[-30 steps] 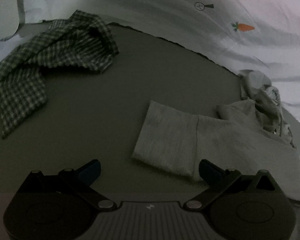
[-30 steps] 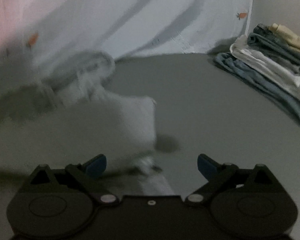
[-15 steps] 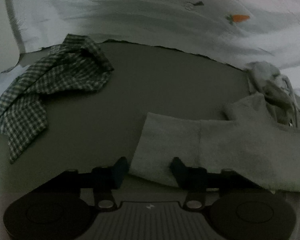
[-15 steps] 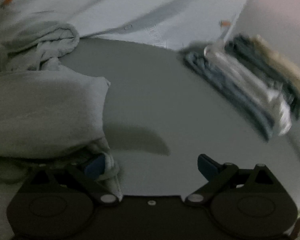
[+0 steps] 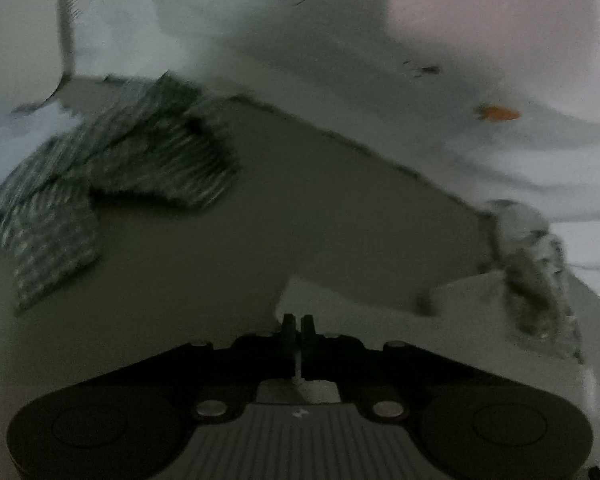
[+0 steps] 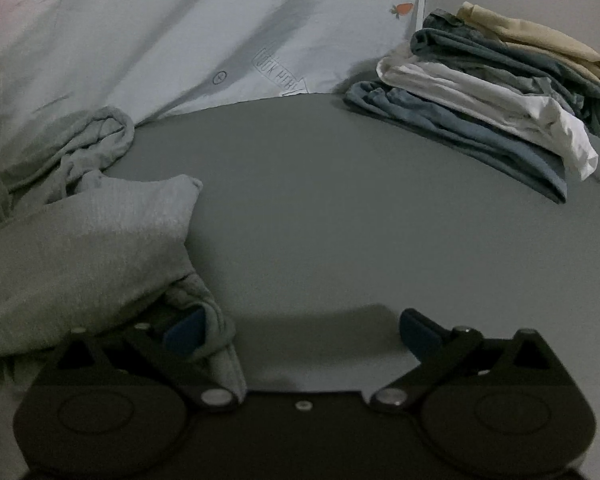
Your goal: Fold clothes
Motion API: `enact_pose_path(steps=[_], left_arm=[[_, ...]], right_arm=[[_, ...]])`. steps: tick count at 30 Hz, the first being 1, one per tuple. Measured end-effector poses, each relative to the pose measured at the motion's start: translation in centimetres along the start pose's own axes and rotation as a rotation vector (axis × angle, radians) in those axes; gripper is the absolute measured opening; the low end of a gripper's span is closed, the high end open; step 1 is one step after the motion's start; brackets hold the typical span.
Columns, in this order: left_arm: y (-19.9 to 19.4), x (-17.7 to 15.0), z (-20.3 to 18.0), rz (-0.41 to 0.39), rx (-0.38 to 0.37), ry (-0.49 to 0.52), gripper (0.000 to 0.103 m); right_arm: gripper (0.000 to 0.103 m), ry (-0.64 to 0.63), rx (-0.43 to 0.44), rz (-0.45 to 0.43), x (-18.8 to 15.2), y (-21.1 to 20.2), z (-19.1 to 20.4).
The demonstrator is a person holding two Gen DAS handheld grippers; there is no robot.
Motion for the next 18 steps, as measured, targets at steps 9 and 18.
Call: enact_pose_path(steps=[9,18], left_arm=[[0.7,-1.7,-3.7,0.053,-0.013,0.102,0.038],[1.4,-3.9,1.3,0.073,0.088,0.056,0.083]], right_arm=[[0.103,0.012,0.013,-0.002,0.0,0.1,0.0],[0.103,0.009,0.016,-0.010,0.0,0.1,0.0]])
Point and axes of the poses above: each gripper's, at about its wrist camera, not at the fingertips, and y roughly the way its jaws point, z to its left, x to its top, the point moved 9 cm from there along y, roughly the way its jaws point, and after that the axes turned 4 degrees about x, right-handed, at the moved point
